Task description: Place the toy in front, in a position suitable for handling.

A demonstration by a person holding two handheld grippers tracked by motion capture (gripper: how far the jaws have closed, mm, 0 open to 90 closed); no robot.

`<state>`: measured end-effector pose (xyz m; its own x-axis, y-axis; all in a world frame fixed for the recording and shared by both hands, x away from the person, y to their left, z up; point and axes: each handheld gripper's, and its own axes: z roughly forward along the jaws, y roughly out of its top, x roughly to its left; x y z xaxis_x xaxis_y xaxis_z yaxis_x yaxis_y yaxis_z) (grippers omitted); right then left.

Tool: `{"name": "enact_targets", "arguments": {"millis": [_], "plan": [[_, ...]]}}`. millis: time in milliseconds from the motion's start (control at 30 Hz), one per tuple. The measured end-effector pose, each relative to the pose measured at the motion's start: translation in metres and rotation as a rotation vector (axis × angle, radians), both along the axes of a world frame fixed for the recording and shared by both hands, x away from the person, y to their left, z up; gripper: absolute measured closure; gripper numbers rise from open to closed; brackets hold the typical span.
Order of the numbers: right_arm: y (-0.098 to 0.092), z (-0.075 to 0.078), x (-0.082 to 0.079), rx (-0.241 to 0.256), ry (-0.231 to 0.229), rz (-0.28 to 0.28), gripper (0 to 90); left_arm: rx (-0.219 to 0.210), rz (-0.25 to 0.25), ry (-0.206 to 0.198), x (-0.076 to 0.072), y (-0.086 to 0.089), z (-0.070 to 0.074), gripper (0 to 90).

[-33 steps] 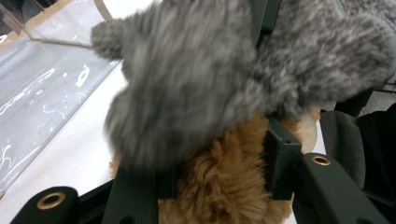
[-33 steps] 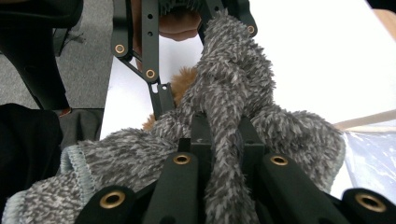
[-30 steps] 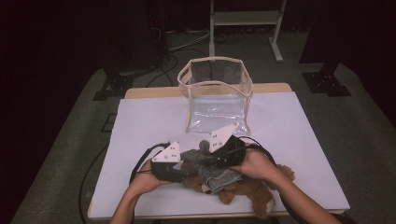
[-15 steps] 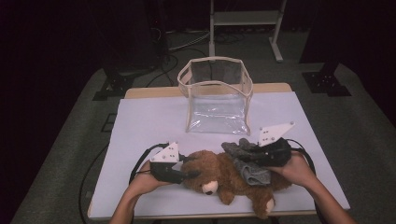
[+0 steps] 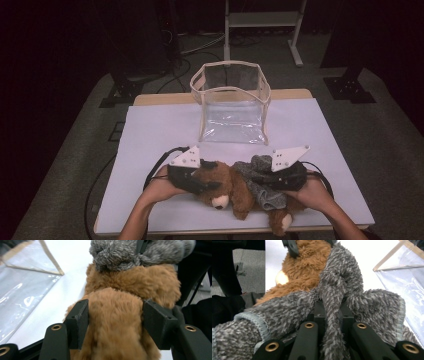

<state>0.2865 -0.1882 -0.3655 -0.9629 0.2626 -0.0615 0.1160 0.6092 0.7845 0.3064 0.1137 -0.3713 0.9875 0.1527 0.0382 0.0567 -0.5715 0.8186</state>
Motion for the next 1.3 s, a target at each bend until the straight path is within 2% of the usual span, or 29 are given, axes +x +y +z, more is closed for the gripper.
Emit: {"name": "enact_targets", "arguments": {"millis": [33,133,167,300,367,433,533,633,767,933,1067,1167,1200,1267,1300], "plan": [[0.000,0.000,-0.001,-0.002,-0.006,-0.002,80.4,0.014,-0.004,-0.004,0.000,-0.001,-0.001,41.2],[-0.004,0.001,0.001,0.006,0.002,-0.005,80.4,0.016,-0.010,0.001,-0.002,-0.001,-0.003,45.4],[-0.013,0.002,0.004,0.022,0.016,-0.014,80.4,0.003,-0.002,0.009,-0.004,0.001,-0.006,46.2],[-0.030,0.004,0.008,0.057,0.037,-0.055,80.2,-0.014,-0.006,0.016,-0.006,0.004,-0.009,47.1],[-0.032,0.006,0.012,0.069,0.035,-0.079,80.0,-0.015,-0.004,0.018,-0.006,0.004,-0.010,47.1],[-0.028,0.004,0.017,0.083,0.043,-0.079,80.0,-0.007,-0.004,0.011,-0.007,0.003,-0.008,46.9],[-0.013,-0.006,0.019,0.083,0.068,-0.049,80.2,0.001,-0.002,0.008,-0.006,0.003,-0.004,41.6],[-0.005,-0.010,0.012,0.072,0.053,-0.033,80.4,0.004,0.001,0.015,-0.003,0.002,0.000,33.4],[-0.007,-0.012,0.004,0.073,0.043,-0.025,80.4,0.024,0.014,0.034,0.002,0.000,0.000,25.2],[-0.009,-0.014,-0.002,0.088,0.040,-0.019,80.4,0.031,0.002,0.076,0.004,-0.004,-0.008,20.0],[-0.009,-0.015,-0.003,0.086,0.039,-0.020,80.4,0.047,0.009,0.085,0.006,-0.010,-0.012,18.1],[-0.009,-0.015,-0.002,0.082,0.037,-0.022,80.4,0.089,0.004,0.117,0.011,-0.023,-0.017,18.2],[-0.009,-0.015,-0.002,0.083,0.038,-0.023,80.4,0.118,-0.008,0.114,0.011,-0.026,-0.018,19.6],[-0.010,-0.016,-0.001,0.084,0.045,-0.024,80.4,0.158,-0.020,0.086,0.011,-0.029,-0.016,28.6],[-0.011,-0.016,0.000,0.089,0.052,-0.025,80.3,0.158,-0.020,0.086,0.011,-0.029,-0.016,37.7]]}}
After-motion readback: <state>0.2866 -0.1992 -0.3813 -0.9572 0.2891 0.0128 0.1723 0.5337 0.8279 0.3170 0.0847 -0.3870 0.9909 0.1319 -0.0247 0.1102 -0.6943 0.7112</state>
